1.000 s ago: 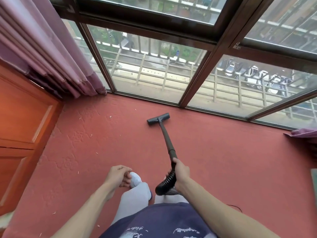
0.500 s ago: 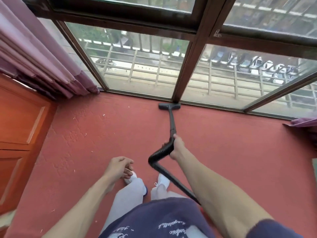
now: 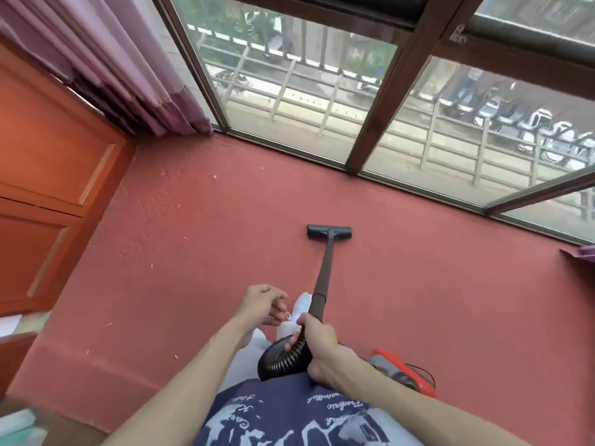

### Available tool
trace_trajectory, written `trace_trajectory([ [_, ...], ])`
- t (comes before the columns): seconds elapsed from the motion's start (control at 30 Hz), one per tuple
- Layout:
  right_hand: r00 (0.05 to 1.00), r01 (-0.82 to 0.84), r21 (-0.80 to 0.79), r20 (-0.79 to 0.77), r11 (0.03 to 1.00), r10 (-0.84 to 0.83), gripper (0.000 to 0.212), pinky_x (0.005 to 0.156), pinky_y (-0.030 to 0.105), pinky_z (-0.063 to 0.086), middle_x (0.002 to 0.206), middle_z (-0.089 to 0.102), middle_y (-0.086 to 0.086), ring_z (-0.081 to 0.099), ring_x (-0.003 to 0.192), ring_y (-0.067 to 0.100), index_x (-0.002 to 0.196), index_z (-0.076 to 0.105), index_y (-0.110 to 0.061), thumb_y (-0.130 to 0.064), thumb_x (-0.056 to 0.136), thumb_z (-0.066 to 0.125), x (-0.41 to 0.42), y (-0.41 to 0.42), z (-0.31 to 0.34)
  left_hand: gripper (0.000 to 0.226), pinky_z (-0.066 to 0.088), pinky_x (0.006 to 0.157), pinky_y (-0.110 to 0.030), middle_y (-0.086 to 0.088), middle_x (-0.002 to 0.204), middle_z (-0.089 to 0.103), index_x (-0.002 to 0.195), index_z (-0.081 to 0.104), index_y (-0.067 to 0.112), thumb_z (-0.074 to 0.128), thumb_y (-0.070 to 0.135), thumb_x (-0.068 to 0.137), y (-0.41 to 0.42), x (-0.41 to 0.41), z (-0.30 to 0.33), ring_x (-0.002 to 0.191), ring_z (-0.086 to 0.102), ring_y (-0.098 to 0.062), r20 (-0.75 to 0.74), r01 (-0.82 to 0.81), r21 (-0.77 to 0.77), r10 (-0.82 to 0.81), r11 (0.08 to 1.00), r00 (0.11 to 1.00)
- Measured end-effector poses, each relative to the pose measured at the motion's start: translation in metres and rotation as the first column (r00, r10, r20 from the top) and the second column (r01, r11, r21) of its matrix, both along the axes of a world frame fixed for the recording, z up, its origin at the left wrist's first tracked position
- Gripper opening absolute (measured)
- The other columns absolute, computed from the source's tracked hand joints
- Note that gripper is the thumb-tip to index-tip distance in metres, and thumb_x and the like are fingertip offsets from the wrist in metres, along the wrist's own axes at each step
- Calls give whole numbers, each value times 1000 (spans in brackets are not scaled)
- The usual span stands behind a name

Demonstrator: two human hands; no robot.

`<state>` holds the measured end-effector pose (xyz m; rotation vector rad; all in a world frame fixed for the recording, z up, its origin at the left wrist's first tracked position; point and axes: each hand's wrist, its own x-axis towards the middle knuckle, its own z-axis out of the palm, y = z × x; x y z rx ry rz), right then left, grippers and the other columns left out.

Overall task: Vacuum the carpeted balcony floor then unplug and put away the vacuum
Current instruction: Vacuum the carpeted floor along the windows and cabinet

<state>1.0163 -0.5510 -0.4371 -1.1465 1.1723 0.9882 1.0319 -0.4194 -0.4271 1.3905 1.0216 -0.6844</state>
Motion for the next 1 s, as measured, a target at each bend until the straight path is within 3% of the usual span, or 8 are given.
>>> trace_trajectory([
  [0.17, 999, -31, -30, 34, 999, 32, 15, 45, 28, 46, 48, 49, 11, 48, 35, 22, 89, 58, 5, -10, 91, 55, -9, -12, -6, 17, 42, 44, -24, -11, 67, 57, 94, 62, -7, 51, 4, 89, -41, -24, -8, 44, 52, -20, -46, 6, -61, -9, 998, 999],
  [0.33, 996, -45, -112, 75, 993, 54, 23, 48, 31, 49, 62, 52, 13, 53, 45, 24, 101, 53, -4, -25, 93, 58, 9, -25, -33, 13, 49, 54, -27, -8, 65, 60, 90, 64, -1, 54, 7, 90, -40, -53, -11, 54, 58, -21, -12, -36, -17, 36, 999, 999],
  [0.4, 990, -84, -105, 104, 991, 95, 30, 53, 35, 50, 68, 52, 15, 54, 50, 26, 110, 51, -2, -28, 97, 55, 5, -23, -34, 12, 47, 48, -25, -8, 64, 59, 86, 63, 3, 53, 6, 91, -33, -71, -9, 49, 56, -18, -2, -32, -8, 32, 999, 999],
  [0.47, 988, -122, -54, 93, 991, 127, 28, 56, 36, 50, 70, 52, 14, 53, 53, 26, 106, 51, -4, -30, 98, 55, -10, -16, -24, 12, 41, 41, -21, -6, 62, 58, 84, 63, 5, 53, 5, 91, -30, -92, -8, 43, 50, -13, 9, -51, 43, 51, 998, 999],
  [0.63, 981, -193, 98, 31, 976, 191, 20, 46, 27, 46, 62, 47, 11, 48, 47, 23, 86, 46, -7, -21, 99, 48, -97, -17, -8, 10, 39, 36, -18, -8, 59, 56, 87, 62, 1, 52, 3, 91, -52, -159, -14, 35, 49, -12, 43, -199, 32, 198, 979, 979],
  [0.77, 965, -259, 227, 26, 939, 260, 37, 38, 17, 30, 44, 40, 1, 37, 31, 12, 63, 44, -15, -15, 100, 41, -187, -45, 3, 10, 35, 35, -18, -9, 57, 54, 78, 63, 4, 58, 5, 85, -90, -233, -31, 34, 45, -15, 43, -277, 17, 276, 961, 960],
  [0.9, 921, -375, 253, -4, 892, 388, 36, 38, 17, 32, 43, 40, -1, 37, 32, 10, 66, 49, -16, -19, 101, 45, -258, -88, 18, 9, 40, 36, -18, -8, 55, 57, 77, 63, 4, 59, 3, 86, -127, -308, -41, 34, 50, -13, -5, -355, -42, 355, 934, 935],
  [1.0, 821, -558, 173, -27, 812, 570, 24, 37, 17, 36, 45, 42, 3, 40, 31, 12, 78, 53, -12, -15, 100, 42, -284, -118, 30, 6, 40, 40, -21, -5, 47, 54, 82, 61, 3, 58, 1, 86, -154, -356, -38, 37, 49, -17, -63, -449, -100, 445, 888, 893],
])
